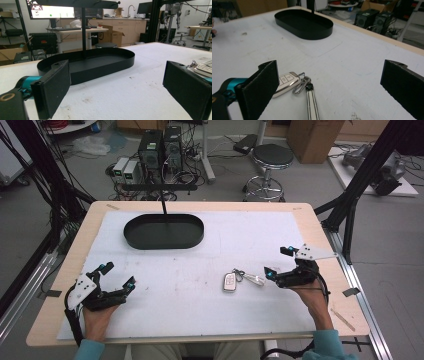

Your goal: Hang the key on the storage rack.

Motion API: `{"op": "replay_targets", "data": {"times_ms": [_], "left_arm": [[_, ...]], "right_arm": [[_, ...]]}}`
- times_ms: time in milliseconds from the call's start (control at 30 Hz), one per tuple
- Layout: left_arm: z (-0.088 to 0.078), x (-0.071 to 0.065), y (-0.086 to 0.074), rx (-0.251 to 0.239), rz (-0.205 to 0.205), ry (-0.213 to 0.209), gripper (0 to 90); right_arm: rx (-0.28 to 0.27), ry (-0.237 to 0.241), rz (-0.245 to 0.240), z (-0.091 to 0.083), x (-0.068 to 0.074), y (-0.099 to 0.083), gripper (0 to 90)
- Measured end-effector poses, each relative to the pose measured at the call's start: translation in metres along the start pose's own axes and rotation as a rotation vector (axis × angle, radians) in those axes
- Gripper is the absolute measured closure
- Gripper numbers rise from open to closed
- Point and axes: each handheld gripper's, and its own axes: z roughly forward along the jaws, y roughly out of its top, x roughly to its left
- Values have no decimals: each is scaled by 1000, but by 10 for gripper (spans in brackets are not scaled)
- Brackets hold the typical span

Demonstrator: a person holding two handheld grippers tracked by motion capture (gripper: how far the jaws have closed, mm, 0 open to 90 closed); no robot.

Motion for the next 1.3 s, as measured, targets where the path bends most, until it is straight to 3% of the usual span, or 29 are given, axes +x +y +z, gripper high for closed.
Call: {"op": "replay_targets", "data": {"times_ms": [467, 767, 1033, 1300], "left_arm": [[1, 0, 0, 6, -3, 6, 82], [1, 0, 1, 15, -4, 9, 82], [2, 0, 1, 28, -2, 9, 82], [2, 0, 1, 27, -6, 9, 83]], "right_arm": [[252, 69, -86, 23, 1, 11, 14], [346, 82, -104, 37, 1, 7, 14], [472, 99, -135, 53, 2, -1, 15], [542, 124, -119, 58, 1, -5, 58]]}}
